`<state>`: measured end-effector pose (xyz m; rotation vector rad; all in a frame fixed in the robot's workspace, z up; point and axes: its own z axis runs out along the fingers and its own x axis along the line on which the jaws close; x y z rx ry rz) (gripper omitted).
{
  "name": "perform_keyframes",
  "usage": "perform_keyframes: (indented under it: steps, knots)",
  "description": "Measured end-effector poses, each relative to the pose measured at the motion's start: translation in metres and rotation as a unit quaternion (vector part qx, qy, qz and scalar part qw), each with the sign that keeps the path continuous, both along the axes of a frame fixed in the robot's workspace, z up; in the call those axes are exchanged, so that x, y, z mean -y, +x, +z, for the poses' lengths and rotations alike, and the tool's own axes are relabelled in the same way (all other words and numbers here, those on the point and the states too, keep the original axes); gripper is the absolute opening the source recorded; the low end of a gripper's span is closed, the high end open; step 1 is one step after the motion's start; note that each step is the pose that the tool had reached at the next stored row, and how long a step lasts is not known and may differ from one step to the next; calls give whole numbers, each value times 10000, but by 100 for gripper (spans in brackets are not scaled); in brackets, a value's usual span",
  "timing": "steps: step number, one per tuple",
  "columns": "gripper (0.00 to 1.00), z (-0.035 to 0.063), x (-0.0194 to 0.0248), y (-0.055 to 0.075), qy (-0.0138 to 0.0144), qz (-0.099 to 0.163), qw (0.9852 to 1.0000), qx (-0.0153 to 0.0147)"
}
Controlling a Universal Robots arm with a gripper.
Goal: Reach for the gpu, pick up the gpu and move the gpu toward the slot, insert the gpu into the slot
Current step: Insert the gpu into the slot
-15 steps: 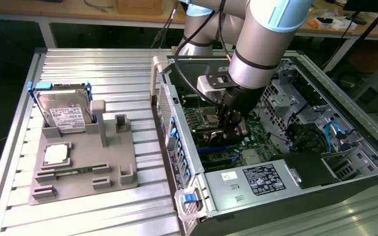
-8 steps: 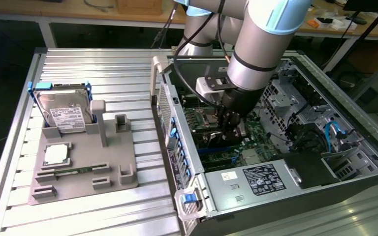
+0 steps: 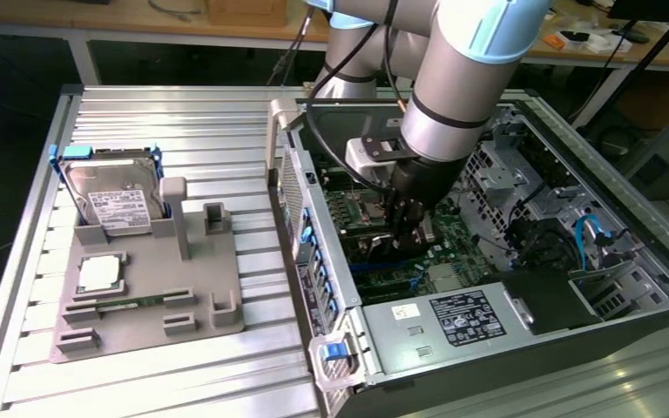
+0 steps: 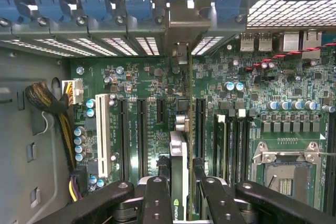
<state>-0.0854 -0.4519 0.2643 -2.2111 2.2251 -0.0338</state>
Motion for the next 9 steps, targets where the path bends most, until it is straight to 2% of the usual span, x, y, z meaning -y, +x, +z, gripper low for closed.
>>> perform_keyframes:
  steps: [9]
  knots:
    - [27,-20,4,-11,0,0,10000,0]
